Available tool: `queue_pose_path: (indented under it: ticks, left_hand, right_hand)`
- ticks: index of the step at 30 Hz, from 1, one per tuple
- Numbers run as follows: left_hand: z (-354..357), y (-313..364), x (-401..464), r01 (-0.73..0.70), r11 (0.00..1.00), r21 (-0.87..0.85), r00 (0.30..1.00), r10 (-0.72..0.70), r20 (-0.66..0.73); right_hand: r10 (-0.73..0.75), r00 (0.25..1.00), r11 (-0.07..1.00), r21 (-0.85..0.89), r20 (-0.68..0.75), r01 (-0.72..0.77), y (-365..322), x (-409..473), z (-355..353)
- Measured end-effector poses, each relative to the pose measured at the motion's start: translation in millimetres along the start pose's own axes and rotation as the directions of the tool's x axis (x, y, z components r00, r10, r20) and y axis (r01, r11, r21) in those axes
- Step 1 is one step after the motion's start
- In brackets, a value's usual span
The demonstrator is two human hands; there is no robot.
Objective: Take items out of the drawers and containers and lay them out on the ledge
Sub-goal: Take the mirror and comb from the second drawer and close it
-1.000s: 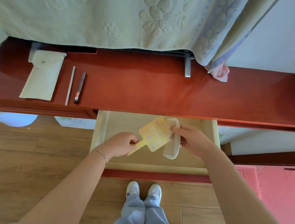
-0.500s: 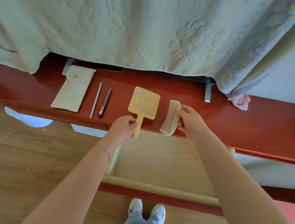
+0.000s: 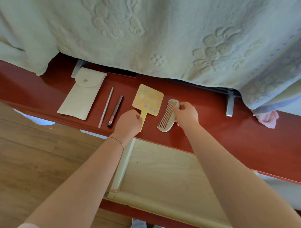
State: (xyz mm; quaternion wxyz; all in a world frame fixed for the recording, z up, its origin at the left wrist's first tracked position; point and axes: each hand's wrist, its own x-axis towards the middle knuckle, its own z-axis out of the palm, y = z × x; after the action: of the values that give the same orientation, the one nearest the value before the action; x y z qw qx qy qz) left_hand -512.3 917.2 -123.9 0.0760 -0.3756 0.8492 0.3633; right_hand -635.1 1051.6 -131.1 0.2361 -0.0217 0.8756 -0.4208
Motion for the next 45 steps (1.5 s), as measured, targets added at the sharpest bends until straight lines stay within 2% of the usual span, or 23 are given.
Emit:
queue_pose_path:
  ticks: [8,14,19,23,26,29,31,35,38,41,45]
  left_hand:
    - [9,9,-2,-0.011,0.993,0.12,0.991,0.027,-0.133]
    - [11,9,-1,-0.015,0.989,0.15,0.987,0.039,-0.155]
    - [11,9,-7,-0.055,0.989,0.137,0.981,0.078,-0.176]
    - [16,-1,-24,-0.216,0.966,0.143,0.934,0.247,-0.256]
    - [26,-6,-47,-0.443,0.874,0.2,0.832,0.484,-0.271]
    - [46,-16,-76,-0.637,0.712,0.295,0.701,0.694,-0.161]
    - [63,-26,-92,-0.704,0.634,0.321,0.664,0.748,-0.022]
    - [86,-44,-111,-0.792,0.479,0.379,0.596,0.741,0.309]
    - [93,-53,-121,-0.848,0.368,0.383,0.522,0.705,0.48]
    - [97,-60,-130,-0.875,0.244,0.419,0.458,0.698,0.55]
    - [101,-67,-136,-0.876,0.221,0.428,0.449,0.696,0.56]
  right_hand:
    - [-0.164,0.985,0.947,-0.29,-0.057,0.141,2,1,7]
    - [-0.184,0.982,0.89,-0.434,-0.052,0.143,1,3,11]
    - [-0.174,0.983,0.902,-0.409,-0.052,0.137,0,-1,9]
    - [-0.219,0.974,0.924,-0.334,-0.066,0.185,12,-19,-5]
    - [-0.32,0.945,0.901,-0.331,-0.072,0.28,34,-47,-15]
    - [-0.466,0.883,0.816,-0.414,-0.059,0.403,67,-83,-25]
    - [-0.479,0.877,0.754,-0.505,0.012,0.419,93,-104,-31]
    - [-0.482,0.864,0.625,-0.635,0.144,0.454,133,-139,-42]
    - [-0.462,0.848,0.536,-0.68,0.259,0.5,156,-163,-50]
    - [-0.417,0.838,0.465,-0.71,0.351,0.529,176,-184,-59]
    - [-0.396,0.807,0.389,-0.716,0.438,0.579,198,-196,-71]
